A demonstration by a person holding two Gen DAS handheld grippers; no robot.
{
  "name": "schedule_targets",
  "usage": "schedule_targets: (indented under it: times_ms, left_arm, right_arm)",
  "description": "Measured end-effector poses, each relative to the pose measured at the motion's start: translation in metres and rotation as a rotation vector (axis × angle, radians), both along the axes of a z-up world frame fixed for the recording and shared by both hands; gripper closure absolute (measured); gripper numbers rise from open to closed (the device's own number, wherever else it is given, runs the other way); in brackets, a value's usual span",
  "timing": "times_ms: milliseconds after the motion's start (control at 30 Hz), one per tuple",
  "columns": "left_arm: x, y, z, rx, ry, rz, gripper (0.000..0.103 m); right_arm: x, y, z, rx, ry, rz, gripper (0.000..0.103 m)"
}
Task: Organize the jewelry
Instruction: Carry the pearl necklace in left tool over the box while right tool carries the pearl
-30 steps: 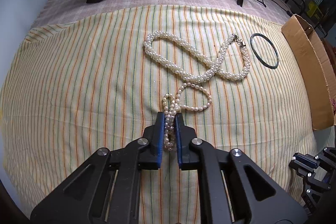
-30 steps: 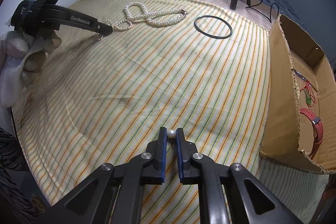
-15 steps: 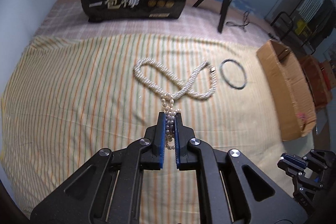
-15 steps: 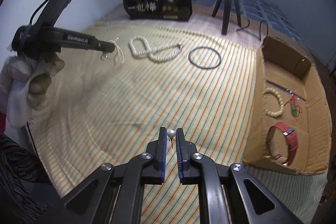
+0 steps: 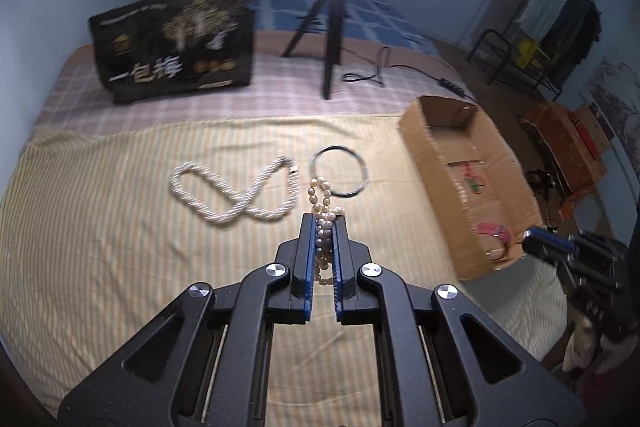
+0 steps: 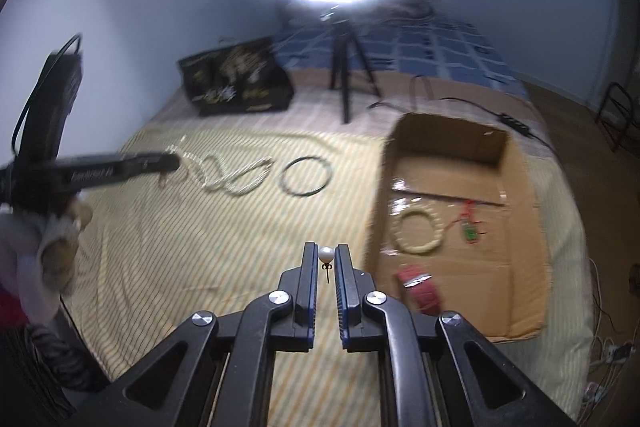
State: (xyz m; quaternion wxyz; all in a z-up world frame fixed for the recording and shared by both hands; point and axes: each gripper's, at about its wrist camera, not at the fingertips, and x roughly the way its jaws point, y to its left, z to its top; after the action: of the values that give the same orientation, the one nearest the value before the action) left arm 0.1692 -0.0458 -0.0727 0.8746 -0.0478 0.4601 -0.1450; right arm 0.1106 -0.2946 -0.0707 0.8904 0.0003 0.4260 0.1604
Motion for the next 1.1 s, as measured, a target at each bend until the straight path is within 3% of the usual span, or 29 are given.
schedule_targets:
  times_ms: [367, 600, 1100]
  left_arm:
    - [0.011, -0.069, 0.016, -0.052, -0.045, -0.087, 0.098]
    - [0.031, -0.112, 0.019, -0.077, -0.069, -0.129, 0.098]
    - [0.068, -0.186, -0.003, -0.011, -0.063, -0.189, 0.098]
  right_arm:
    - [0.011, -0.066, 0.007, 0.023, -0.01, -0.14, 0.097]
    - [0.013, -0.088, -0.002, 0.016, 0.01, -0.171, 0.097]
    - [0.015, -0.111, -0.015, 0.012, 0.038, -0.187, 0.097]
